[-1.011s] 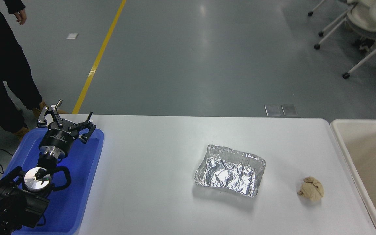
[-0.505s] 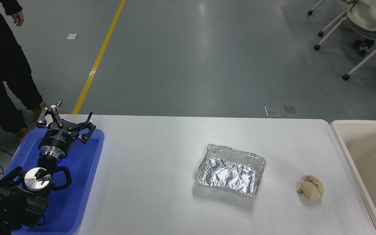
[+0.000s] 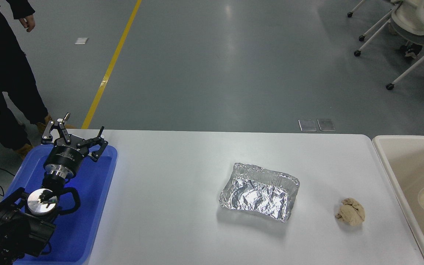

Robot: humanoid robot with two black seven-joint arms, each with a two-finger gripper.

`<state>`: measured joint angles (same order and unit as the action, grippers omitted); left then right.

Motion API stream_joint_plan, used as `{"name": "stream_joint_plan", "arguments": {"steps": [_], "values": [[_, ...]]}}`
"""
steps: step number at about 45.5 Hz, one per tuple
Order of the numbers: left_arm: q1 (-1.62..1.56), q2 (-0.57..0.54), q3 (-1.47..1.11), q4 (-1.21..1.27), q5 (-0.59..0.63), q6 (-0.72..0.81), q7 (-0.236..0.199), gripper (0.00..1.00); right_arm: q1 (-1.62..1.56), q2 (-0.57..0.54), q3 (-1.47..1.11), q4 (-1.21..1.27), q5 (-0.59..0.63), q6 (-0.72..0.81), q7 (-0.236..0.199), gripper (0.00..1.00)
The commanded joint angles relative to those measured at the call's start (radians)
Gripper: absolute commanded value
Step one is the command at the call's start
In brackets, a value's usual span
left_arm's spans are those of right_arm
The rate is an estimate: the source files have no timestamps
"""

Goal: Pick up paper cup place in dustbin

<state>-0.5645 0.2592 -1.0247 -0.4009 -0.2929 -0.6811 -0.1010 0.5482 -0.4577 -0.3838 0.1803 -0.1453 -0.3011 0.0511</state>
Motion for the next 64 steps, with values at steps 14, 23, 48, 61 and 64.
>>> {"name": "stream_joint_plan", "arguments": {"steps": [14, 23, 48, 61, 64], "values": [[0.0, 0.0, 0.0, -0.001, 0.001, 0.0, 0.001, 1.0, 0.26, -0.104, -0.199, 0.166, -0.008, 0.008, -0.001, 1.0], [0.0, 0.0, 0.0, 0.001, 0.001, 0.0, 0.001, 1.0, 0.553, -0.079, -0.421, 0.327, -0.005, 0.013, -0.001, 1.0], [0.0, 0.0, 0.0, -0.001, 0.001, 0.0, 0.001, 1.0, 1.113, -0.015, -0.673, 0.734, -0.016, 0.473, -0.001, 1.0], [0.0, 0.0, 0.0, 0.001, 0.0, 0.0, 0.001, 1.0, 1.386, -0.03, -0.773, 0.982, -0.017, 0.675, -0.001, 1.0], [0.0, 0.0, 0.0, -0.001, 0.0, 0.0, 0.001, 1.0, 1.456, -0.047, -0.78, 1.036, -0.017, 0.764, -0.005, 1.0]]}}
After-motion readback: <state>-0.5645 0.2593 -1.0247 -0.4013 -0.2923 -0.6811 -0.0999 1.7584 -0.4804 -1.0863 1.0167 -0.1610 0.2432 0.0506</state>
